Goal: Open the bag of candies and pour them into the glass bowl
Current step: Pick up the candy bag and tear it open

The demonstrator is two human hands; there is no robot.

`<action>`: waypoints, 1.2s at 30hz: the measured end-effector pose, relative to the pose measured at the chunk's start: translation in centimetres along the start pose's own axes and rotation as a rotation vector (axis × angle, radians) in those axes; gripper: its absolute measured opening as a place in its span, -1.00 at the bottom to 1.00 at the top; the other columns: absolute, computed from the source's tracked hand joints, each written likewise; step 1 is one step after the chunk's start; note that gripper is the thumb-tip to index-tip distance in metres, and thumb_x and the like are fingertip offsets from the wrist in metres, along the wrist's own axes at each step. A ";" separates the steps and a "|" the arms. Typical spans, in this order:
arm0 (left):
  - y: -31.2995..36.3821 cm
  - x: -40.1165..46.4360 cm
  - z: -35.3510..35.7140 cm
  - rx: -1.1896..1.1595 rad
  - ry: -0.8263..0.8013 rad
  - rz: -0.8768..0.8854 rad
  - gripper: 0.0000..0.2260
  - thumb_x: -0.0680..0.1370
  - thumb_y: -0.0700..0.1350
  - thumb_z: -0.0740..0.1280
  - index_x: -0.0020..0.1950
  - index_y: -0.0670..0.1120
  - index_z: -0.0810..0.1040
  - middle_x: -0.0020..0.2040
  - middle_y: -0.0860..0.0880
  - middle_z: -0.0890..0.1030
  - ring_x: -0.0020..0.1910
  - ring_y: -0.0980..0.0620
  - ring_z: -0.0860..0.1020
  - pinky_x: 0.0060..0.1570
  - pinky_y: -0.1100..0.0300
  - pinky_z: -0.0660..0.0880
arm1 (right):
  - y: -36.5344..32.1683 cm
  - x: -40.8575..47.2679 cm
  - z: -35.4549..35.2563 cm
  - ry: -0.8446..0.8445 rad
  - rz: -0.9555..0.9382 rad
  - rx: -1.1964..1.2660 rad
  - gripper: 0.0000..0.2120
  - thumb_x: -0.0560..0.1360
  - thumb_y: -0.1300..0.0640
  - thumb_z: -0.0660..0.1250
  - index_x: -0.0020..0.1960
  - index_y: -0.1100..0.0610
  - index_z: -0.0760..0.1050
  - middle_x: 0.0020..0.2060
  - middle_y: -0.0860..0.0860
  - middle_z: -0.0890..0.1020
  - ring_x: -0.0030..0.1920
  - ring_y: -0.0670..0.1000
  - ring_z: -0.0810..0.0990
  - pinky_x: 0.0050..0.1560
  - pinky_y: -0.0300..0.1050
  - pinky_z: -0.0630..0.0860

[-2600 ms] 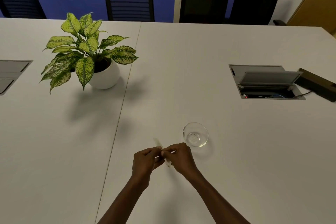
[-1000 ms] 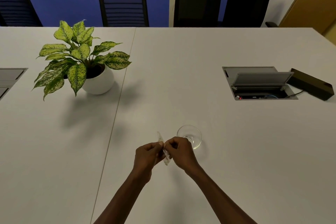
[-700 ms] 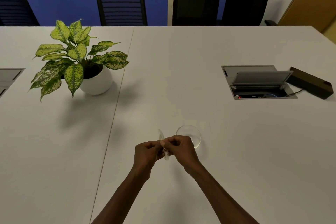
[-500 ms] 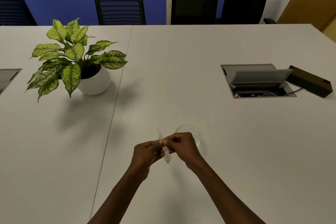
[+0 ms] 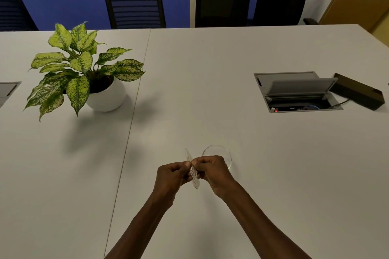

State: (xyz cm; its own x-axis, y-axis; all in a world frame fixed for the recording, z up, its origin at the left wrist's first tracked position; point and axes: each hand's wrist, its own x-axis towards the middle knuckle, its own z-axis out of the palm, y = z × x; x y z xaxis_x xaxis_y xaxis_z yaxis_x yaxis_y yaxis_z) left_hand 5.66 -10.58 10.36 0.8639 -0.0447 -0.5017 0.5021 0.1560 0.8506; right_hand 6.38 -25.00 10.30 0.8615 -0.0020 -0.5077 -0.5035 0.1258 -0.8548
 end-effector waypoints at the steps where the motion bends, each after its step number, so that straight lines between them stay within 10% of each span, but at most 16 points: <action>1: 0.0 0.0 0.0 0.011 -0.004 0.007 -0.83 0.55 -0.21 0.38 -0.16 -0.18 0.74 -0.17 -0.24 0.74 -0.14 -0.21 0.72 -0.17 0.17 0.65 | 0.0 0.0 0.0 -0.012 0.017 0.017 -0.85 0.54 0.34 0.31 -0.02 0.44 0.60 -0.20 0.28 0.66 -0.26 0.14 0.67 -0.10 -0.02 0.65; 36: 1.8 -1.9 0.7 0.663 0.410 0.233 -0.88 0.38 -0.09 0.47 -0.37 0.02 0.67 -0.49 0.11 0.64 -0.47 0.17 0.62 -0.42 0.24 0.54 | -2.8 -1.0 -1.6 0.340 -0.487 -0.934 -0.77 0.40 0.27 0.36 -0.36 0.09 0.38 -0.43 -0.01 0.51 -0.38 -0.05 0.45 -0.34 -0.13 0.43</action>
State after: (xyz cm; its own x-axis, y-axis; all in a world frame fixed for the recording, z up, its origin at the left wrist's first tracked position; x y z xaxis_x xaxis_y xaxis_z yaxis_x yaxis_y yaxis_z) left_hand 4.98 -10.86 12.97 0.9302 0.3022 -0.2085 0.3418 -0.5057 0.7921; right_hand 6.81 -26.98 13.02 0.9901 -0.1380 0.0242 -0.0903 -0.7604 -0.6432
